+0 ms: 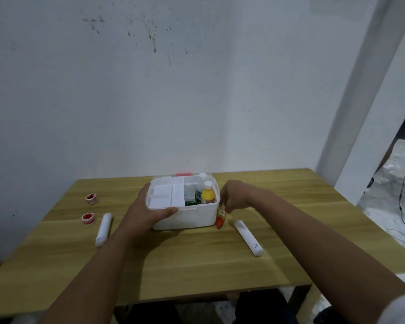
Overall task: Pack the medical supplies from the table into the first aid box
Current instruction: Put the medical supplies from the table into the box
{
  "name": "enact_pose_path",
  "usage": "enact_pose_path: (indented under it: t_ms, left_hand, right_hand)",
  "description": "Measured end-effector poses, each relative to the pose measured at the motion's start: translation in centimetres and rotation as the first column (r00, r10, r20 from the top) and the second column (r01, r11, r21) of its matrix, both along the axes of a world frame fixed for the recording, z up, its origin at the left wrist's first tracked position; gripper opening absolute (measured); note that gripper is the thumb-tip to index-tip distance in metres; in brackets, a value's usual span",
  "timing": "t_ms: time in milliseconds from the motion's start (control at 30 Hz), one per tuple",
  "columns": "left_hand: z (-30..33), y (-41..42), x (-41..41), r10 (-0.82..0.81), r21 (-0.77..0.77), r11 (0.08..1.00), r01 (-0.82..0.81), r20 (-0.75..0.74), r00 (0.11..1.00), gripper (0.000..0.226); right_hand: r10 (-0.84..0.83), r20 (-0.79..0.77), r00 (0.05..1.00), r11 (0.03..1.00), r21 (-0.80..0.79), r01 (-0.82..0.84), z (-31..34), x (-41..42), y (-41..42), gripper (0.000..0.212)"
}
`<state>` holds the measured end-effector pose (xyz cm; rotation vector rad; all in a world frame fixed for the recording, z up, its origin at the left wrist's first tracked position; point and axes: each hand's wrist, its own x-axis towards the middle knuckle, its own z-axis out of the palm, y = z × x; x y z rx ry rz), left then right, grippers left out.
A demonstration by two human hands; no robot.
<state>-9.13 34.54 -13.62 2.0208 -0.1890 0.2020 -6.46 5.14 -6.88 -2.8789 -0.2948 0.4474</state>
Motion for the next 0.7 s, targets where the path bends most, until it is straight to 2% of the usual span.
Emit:
enact_pose_path:
  t_ms: [100, 267, 367, 433, 467, 533, 600, 633, 700]
  left_hand:
    - [-0.1, 0.1, 0.1, 0.001, 0.001, 1.0, -0.001, -0.009, 1.0, 0.091]
    - [0.3, 0.0, -0.2, 0.008, 0.024, 1.0, -0.008, -0.007, 1.0, 0.082]
    - [0.2, 0.0, -0.2, 0.008, 0.023, 1.0, -0.007, -0.006, 1.0, 0.089]
    - [0.0, 0.1, 0.0, 0.006, 0.018, 1.0, -0.005, -0.008, 1.0, 0.094]
    - [-0.1, 0.1, 0.1, 0.005, 0.017, 1.0, -0.005, -0.011, 1.0, 0.096]
    - [-0.1, 0.1, 0.1, 0.006, 0.016, 1.0, -0.006, -0.007, 1.0, 0.098]
    - [-0.2, 0.1, 0.2, 0.015, 0.014, 1.0, -0.015, -0.005, 1.0, 0.101]
    - [-0.2, 0.1, 0.3, 0.019, 0.015, 1.0, -0.019, -0.01, 1.0, 0.101]
    - [-0.3, 0.3, 0.4, 0.015, 0.021, 1.0, -0.014, -0.017, 1.0, 0.104]
  right_hand:
    - [0.089, 0.018, 0.996, 0.991, -0.105, -0.086, -1.8, -0.2, -0.1, 0.046]
    - [0.182, 0.16, 0.97, 0.945, -0.303, -0.127, -2.5, -0.3, -0.8, 0.038]
    - [0.137, 0.191, 0.972, 0.951, -0.3, -0.075, -1.3, 0.1, -1.8, 0.034]
    - [0.072, 0.248, 0.966, 0.979, -0.205, -0.021, 0.1, 0.5, -2.9, 0.03]
    - [0.029, 0.293, 0.956, 0.994, -0.109, 0.004, 0.9, 0.6, -3.4, 0.028]
    - [-0.102, 0.376, 0.921, 0.981, 0.19, 0.031, 2.6, 0.7, -3.8, 0.027]
    - [-0.218, 0.402, 0.889, 0.873, 0.488, -0.007, 4.5, 0.6, -3.2, 0.022]
    - [-0.225, 0.39, 0.893, 0.814, 0.578, -0.048, 5.4, 0.5, -2.6, 0.019]
    - [-0.142, 0.33, 0.933, 0.76, 0.641, -0.111, 6.7, 0.3, -0.7, 0.015]
